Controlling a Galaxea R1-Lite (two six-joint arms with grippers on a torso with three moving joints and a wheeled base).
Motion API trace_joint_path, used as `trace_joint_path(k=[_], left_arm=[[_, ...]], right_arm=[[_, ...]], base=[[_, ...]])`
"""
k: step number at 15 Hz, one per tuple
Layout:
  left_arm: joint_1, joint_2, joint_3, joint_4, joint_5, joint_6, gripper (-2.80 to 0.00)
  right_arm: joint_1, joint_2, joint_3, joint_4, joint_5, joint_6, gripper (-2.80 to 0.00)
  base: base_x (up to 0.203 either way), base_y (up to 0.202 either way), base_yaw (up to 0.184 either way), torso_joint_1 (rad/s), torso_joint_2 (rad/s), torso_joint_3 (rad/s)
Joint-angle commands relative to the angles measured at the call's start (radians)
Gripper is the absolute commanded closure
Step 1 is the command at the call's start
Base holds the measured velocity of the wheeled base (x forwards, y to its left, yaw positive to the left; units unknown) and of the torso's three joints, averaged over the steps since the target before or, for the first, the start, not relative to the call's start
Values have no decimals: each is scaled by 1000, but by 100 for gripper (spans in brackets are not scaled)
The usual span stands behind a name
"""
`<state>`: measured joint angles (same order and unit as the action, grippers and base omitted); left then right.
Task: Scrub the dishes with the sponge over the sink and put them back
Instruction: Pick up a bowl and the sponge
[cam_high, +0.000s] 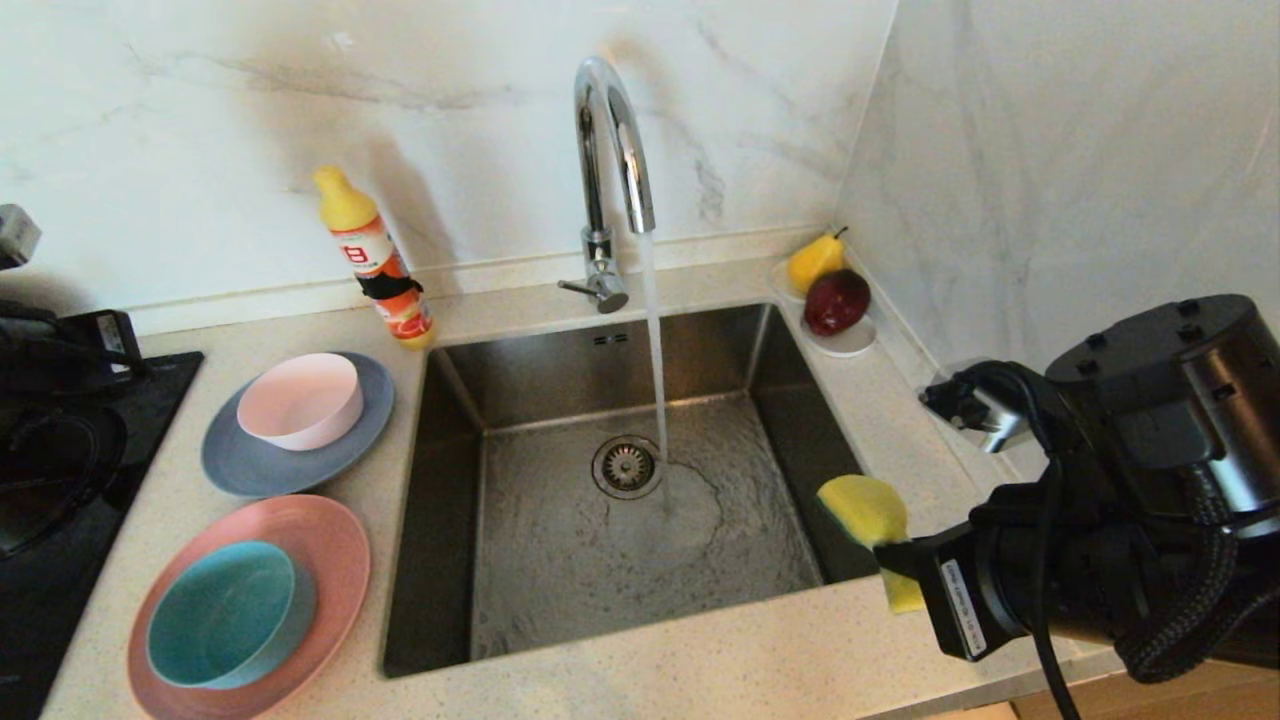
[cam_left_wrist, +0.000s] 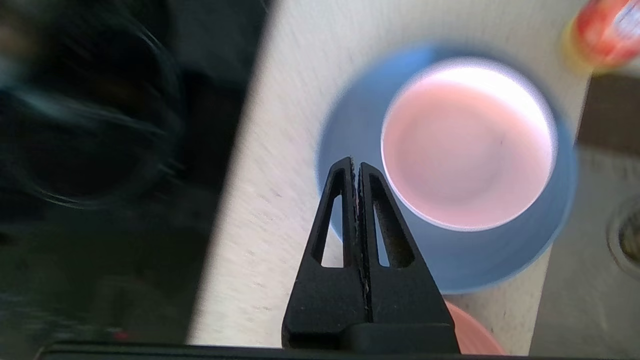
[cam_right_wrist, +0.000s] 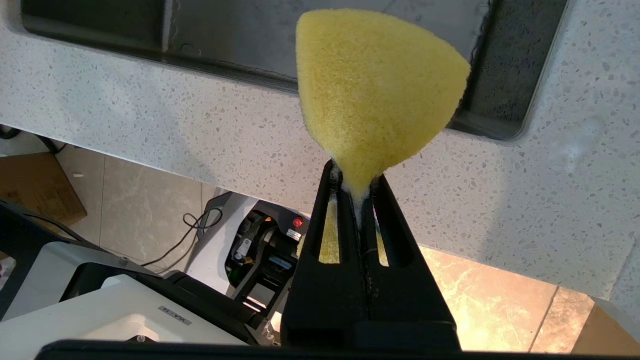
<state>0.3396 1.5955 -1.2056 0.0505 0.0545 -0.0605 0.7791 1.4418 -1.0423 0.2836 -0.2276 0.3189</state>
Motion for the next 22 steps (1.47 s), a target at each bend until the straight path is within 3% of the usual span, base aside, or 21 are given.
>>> trace_joint_path(k=[1, 2, 3, 7, 22], left_arm=[[17, 112, -23, 27, -51, -30, 0], [18, 138, -50, 55, -67, -53, 0], [18, 162, -85, 94, -95, -78, -280], [17, 229, -213, 222, -163, -202, -280], [-65, 432, -352, 235, -156, -337, -280]], right_arm=[[-1, 3, 1, 0, -1, 2, 0], [-1, 3, 1, 0, -1, 3, 0], [-1, 3, 1, 0, -1, 3, 0], [-1, 2, 1, 2, -3, 2, 0], [-14, -5, -1, -1, -1, 2, 0]], base=[[0, 0, 0, 0, 0, 0], [0, 0, 0, 0, 0, 0], [0, 0, 0, 0, 0, 0], [0, 0, 0, 0, 0, 0], [0, 0, 0, 0, 0, 0]])
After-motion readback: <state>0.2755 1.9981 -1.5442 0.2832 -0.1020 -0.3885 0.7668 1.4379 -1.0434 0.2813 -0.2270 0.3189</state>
